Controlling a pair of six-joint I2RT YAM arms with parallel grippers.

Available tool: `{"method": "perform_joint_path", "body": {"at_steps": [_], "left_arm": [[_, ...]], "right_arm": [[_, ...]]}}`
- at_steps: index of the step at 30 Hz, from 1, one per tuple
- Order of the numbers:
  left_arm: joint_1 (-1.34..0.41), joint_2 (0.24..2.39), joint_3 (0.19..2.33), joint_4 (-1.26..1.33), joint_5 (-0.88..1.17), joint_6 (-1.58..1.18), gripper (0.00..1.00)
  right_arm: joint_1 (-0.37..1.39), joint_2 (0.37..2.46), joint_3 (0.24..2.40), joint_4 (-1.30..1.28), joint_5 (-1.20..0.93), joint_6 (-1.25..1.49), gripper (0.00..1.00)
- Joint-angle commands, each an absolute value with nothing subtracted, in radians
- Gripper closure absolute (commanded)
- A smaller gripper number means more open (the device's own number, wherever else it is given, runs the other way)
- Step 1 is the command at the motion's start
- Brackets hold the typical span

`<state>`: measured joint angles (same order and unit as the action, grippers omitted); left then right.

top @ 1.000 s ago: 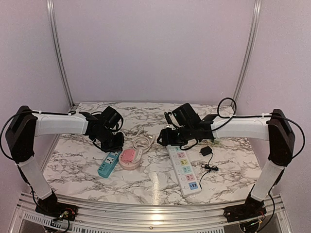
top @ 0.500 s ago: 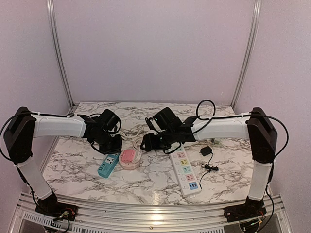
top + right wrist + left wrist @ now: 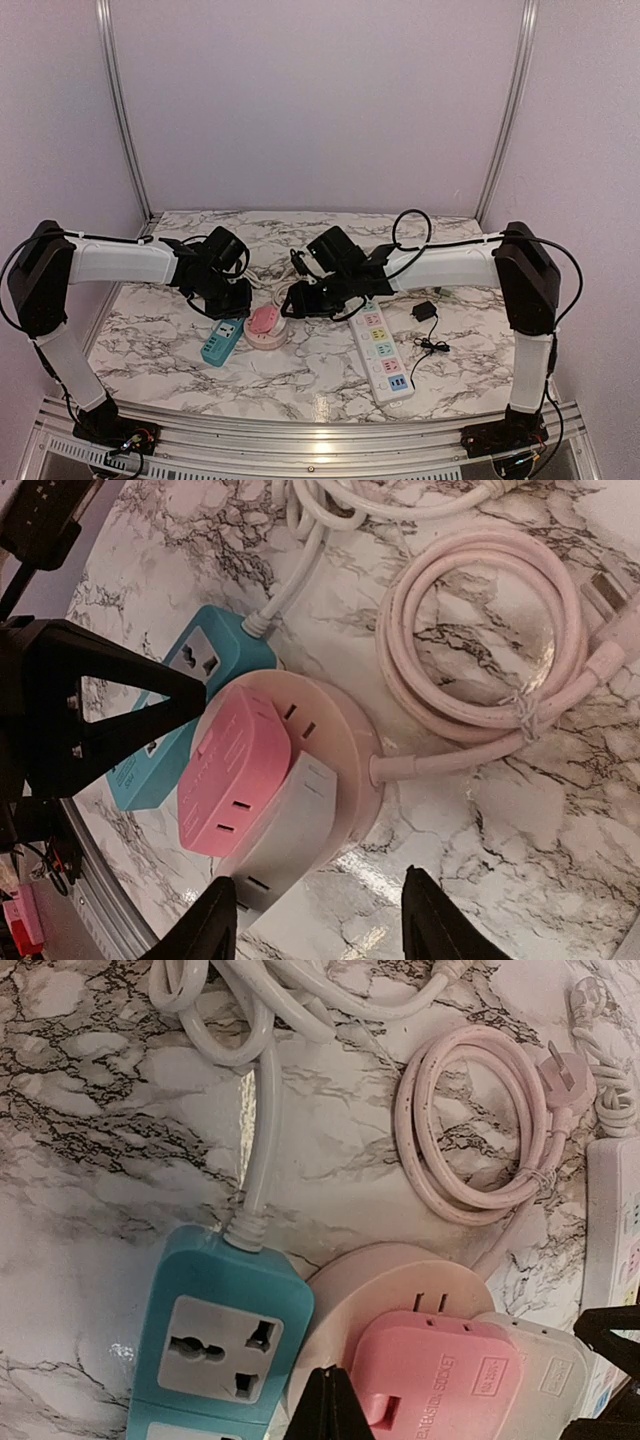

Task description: Pull the plug off the socket

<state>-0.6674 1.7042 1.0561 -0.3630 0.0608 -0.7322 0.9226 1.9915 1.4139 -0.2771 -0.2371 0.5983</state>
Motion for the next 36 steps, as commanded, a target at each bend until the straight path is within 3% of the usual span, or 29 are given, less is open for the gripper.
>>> {"method": "perform_joint_path", "body": {"at_steps": [1,10,16,25,32,36], "left_arm": [[-0.663,1.691,1.043,-0.356,0.067,-0.727,1.0],[-0.664,1.674,1.05,-0.362,0.069,-0.729,1.0],[-0.664,1.665,1.05,-0.364,0.071,-0.725,1.0],[-0.664,1.662,1.046,-0.354,0.086,-0.718,1.0],[-0.689,1.677,1.109,-0.378,0.1,-0.694,1.0],[-0.715,1.689,1.15,-0.398,0.096,-0.688,1.0]], "right_arm": [[0.943,2.035,1.46,-0.275,-0.268,0.598,0.5],[0.946,2.033,1.472,-0.285,-0.252,0.59,0.49],[0.954,2.061,1.498,-0.288,-0.27,0.591,0.54],[0.954,2.087,1.499,-0.279,-0.286,0.607,0.67],[0.943,2.066,1.499,-0.294,-0.266,0.601,0.83],[0.931,2.054,1.496,-0.319,-0.251,0.591,0.86]]}}
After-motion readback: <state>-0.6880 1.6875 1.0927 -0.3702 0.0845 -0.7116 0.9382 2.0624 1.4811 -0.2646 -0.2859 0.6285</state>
